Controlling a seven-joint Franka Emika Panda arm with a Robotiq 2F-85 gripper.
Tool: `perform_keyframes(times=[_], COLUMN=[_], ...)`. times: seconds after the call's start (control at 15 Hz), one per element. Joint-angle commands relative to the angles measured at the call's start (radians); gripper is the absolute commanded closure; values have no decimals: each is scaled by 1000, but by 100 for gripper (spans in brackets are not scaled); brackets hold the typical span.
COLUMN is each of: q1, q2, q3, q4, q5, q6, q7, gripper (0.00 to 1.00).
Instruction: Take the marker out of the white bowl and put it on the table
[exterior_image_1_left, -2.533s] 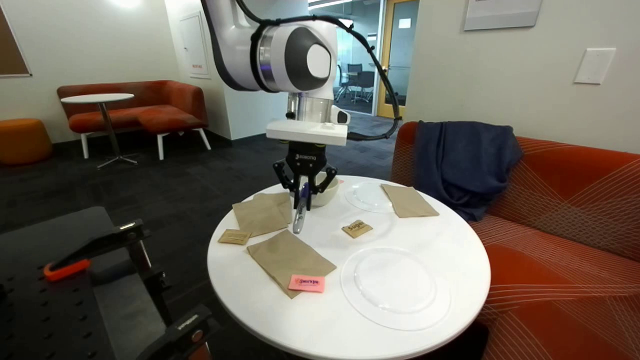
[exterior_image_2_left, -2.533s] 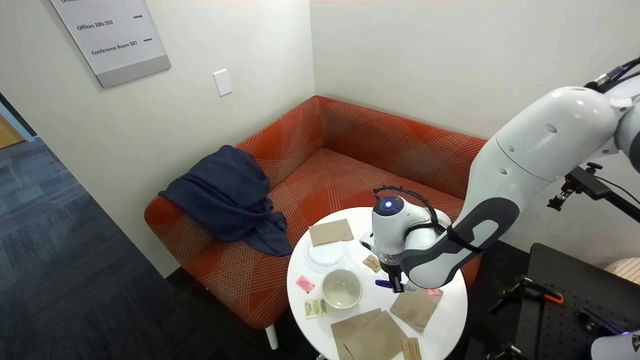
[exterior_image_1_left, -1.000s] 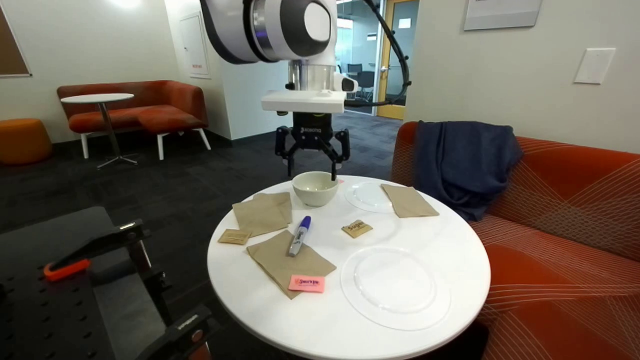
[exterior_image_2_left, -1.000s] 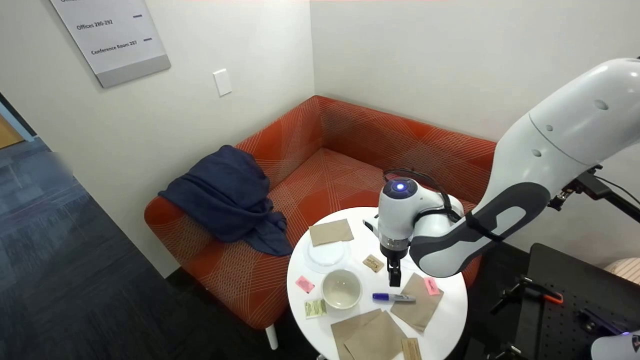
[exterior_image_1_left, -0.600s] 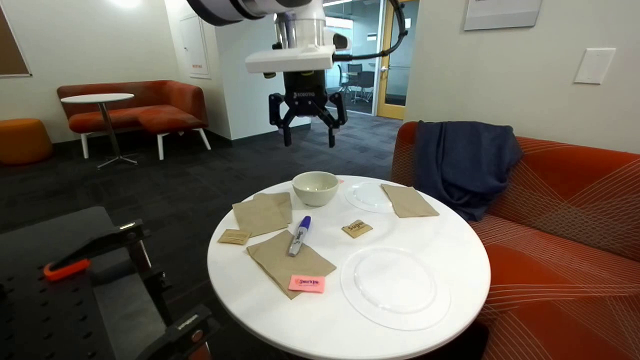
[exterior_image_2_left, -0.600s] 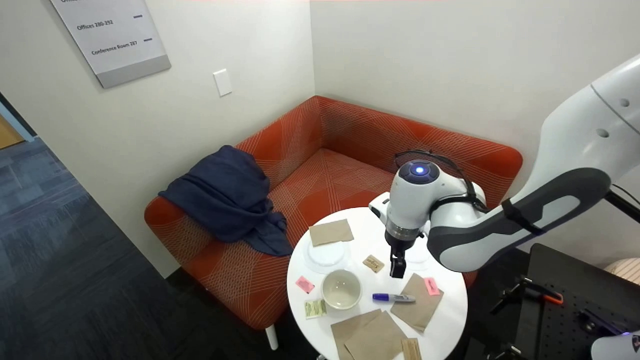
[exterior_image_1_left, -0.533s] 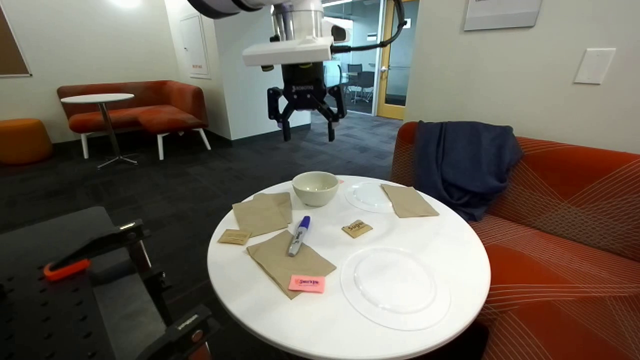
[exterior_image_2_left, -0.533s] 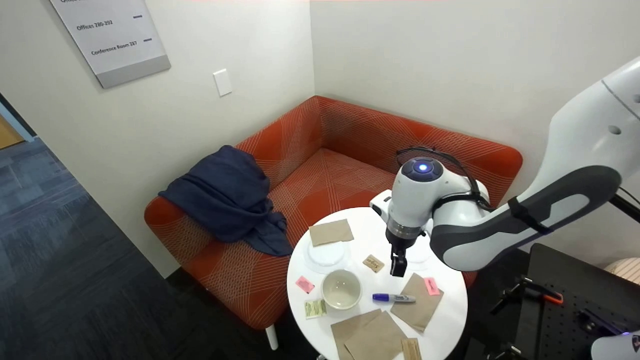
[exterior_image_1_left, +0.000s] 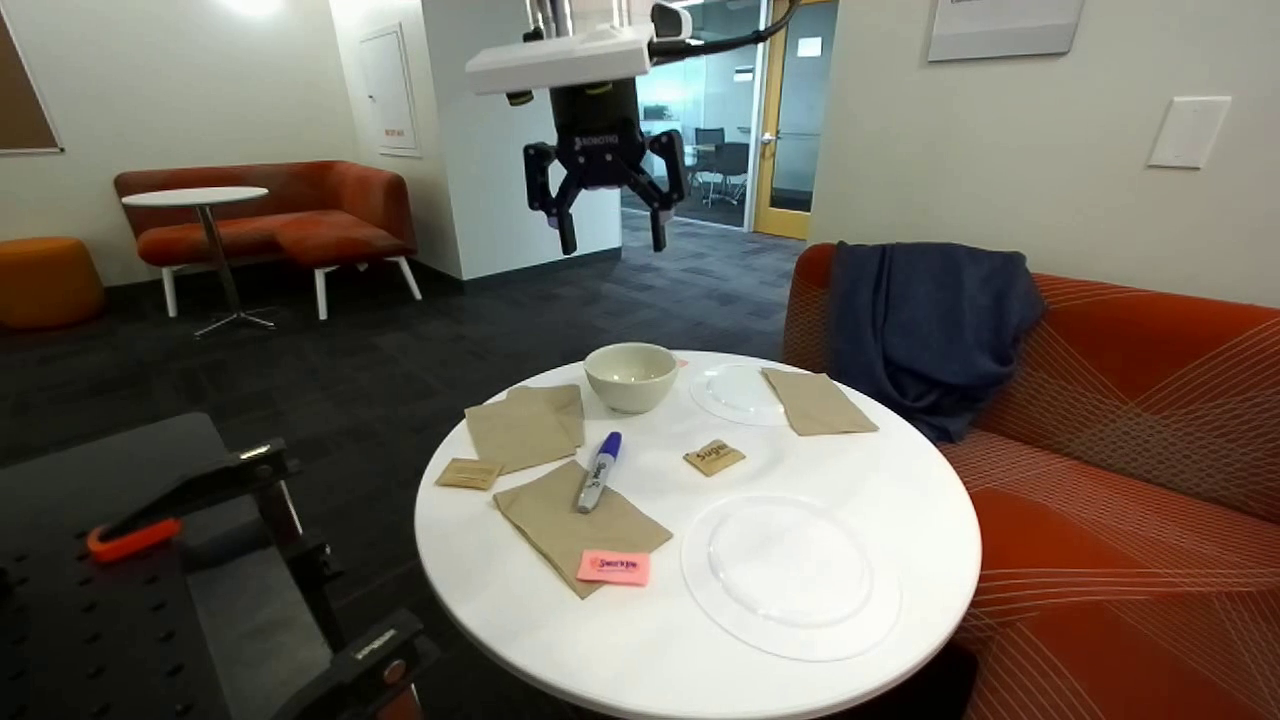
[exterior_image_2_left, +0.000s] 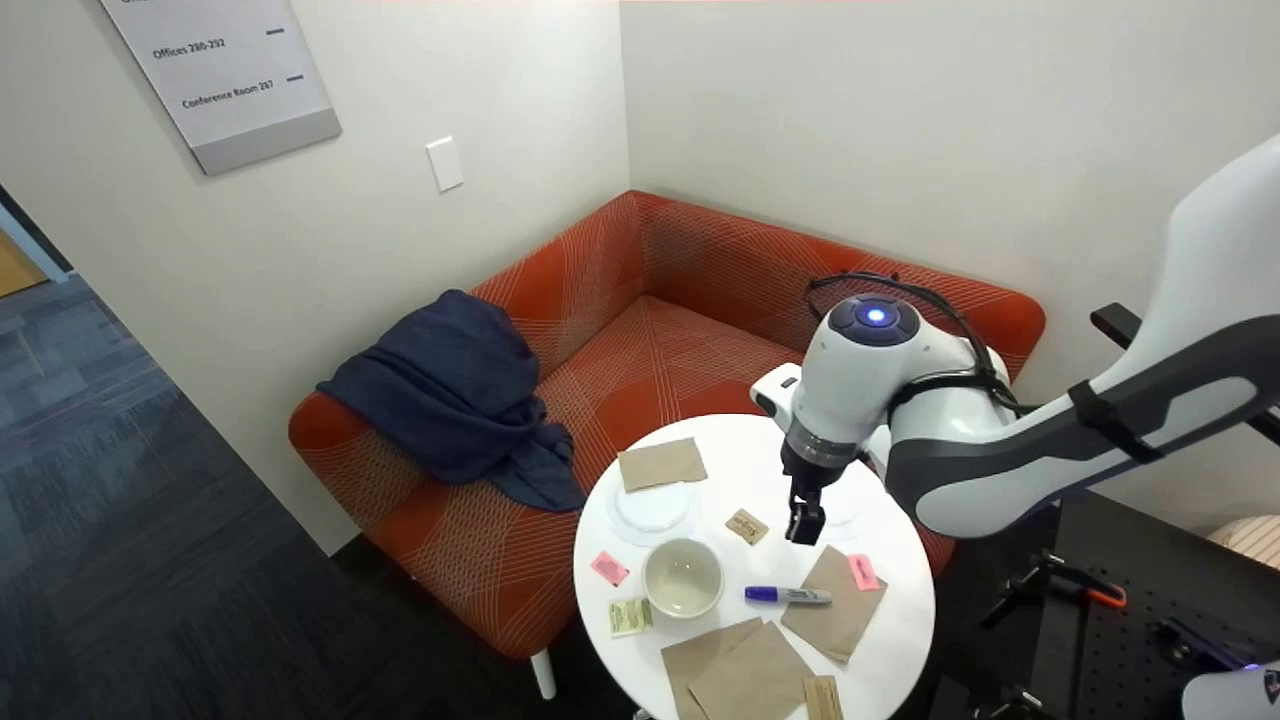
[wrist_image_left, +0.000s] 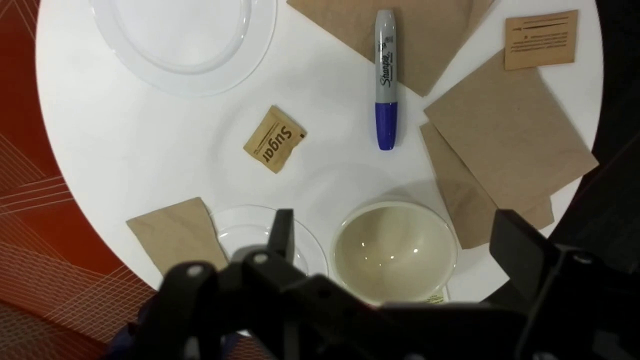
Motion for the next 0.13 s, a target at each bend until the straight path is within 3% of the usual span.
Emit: perform_keyframes(times=[0.0, 0.07], q1=[8, 8], q2=[0, 1], q3=[-7, -7], q4=[1, 1], q5=[4, 4], q6=[-2, -2], q7=[-4, -4], gripper=[0, 0])
